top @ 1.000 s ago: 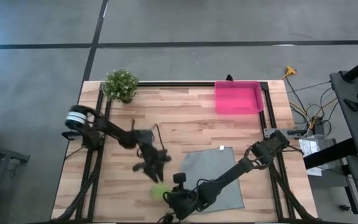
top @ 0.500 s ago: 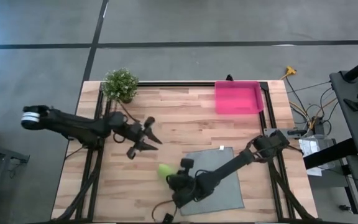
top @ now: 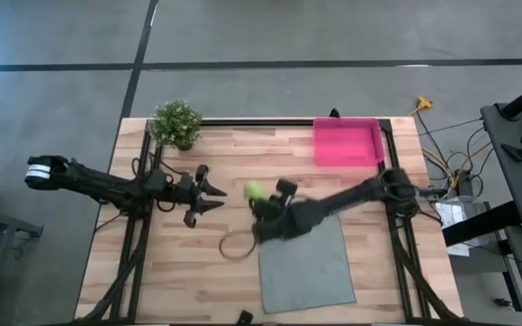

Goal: Roll microfiber towels into tight, uniform cylinder then place into a basket
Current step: Put the rolled green microfiber cloth into the pink bin

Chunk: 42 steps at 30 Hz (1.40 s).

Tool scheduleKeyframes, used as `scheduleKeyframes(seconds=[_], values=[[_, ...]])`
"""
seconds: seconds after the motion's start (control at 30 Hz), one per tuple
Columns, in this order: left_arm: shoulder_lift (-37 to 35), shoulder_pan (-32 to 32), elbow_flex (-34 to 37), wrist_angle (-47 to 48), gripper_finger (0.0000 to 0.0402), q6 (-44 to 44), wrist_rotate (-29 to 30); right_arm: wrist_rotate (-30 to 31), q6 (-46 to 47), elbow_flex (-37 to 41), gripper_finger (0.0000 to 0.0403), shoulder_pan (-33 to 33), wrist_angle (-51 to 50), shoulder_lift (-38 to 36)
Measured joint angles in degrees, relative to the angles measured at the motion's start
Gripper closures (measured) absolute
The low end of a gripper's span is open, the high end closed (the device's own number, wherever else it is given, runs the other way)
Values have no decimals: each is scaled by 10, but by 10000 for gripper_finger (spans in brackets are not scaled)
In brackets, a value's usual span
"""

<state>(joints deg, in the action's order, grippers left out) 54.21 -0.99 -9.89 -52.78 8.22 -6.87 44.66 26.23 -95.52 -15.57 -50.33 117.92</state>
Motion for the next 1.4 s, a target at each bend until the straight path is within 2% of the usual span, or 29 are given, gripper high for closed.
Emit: scheduleKeyframes(seconds=[0.17, 0.37, 0.53, 0.67, 0.83, 1.03, 1.23, 1.4], values=[[31, 0, -7, -3, 288, -12, 2, 0, -9, 65, 390, 80, -3, -69], [70, 1, -15, -6, 288, -19, 2, 6, 45, 181, 390, 195, -3, -171], [79, 2, -35, -10, 288, -75, 3, 63, 70, 279, 390, 285, -19, -245], [78, 3, -39, -8, 288, -103, 3, 65, 78, 336, 390, 351, -16, -278], [74, 7, -41, -8, 288, -106, 3, 64, 62, 383, 390, 407, 19, -268], [71, 14, -39, -3, 288, -106, 3, 57, -18, 420, 390, 434, 170, -215], [70, 17, -38, 20, 288, -106, 3, -33, -52, 407, 390, 445, 227, -142], [70, 25, -38, 25, 288, -105, 3, -48, -38, 384, 384, 445, 228, -95]])
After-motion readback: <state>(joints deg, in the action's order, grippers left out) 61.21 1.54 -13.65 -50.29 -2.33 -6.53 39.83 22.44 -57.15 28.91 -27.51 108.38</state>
